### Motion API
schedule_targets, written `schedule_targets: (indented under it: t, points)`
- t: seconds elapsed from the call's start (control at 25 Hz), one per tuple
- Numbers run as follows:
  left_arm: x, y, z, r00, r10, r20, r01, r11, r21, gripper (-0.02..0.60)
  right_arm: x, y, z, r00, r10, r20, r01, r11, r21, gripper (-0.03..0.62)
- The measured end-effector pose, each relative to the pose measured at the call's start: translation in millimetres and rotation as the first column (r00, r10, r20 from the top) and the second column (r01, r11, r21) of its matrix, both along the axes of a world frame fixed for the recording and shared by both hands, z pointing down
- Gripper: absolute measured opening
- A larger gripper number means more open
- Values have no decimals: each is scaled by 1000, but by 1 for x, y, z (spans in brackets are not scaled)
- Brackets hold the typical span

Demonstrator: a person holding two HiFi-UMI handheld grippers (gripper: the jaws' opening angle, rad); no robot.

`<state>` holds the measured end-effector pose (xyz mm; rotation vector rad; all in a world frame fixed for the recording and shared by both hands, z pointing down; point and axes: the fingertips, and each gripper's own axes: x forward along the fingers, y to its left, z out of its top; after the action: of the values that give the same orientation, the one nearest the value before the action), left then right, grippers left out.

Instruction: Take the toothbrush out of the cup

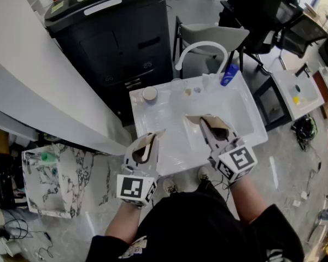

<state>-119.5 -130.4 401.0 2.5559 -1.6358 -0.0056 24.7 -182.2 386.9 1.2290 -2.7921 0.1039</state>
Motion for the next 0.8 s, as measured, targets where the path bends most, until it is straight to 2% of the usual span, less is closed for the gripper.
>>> schedule_targets:
  t: [0.16, 0.48, 0.8]
  points:
    - [-1, 3, 3, 1000, 13, 2, -13, 1000, -3, 43, 1, 6, 1, 1000, 17, -1, -17, 1000, -4, 25]
    - [12, 23, -6, 1000, -14, 22, 14, 1000, 1, 43, 16, 23, -3, 1000, -5, 7, 5, 1000, 10, 25]
    - [59, 67, -24, 996, -76, 45, 75, 997, 26, 43, 53, 61, -13, 997, -77, 28, 76, 997, 21, 25]
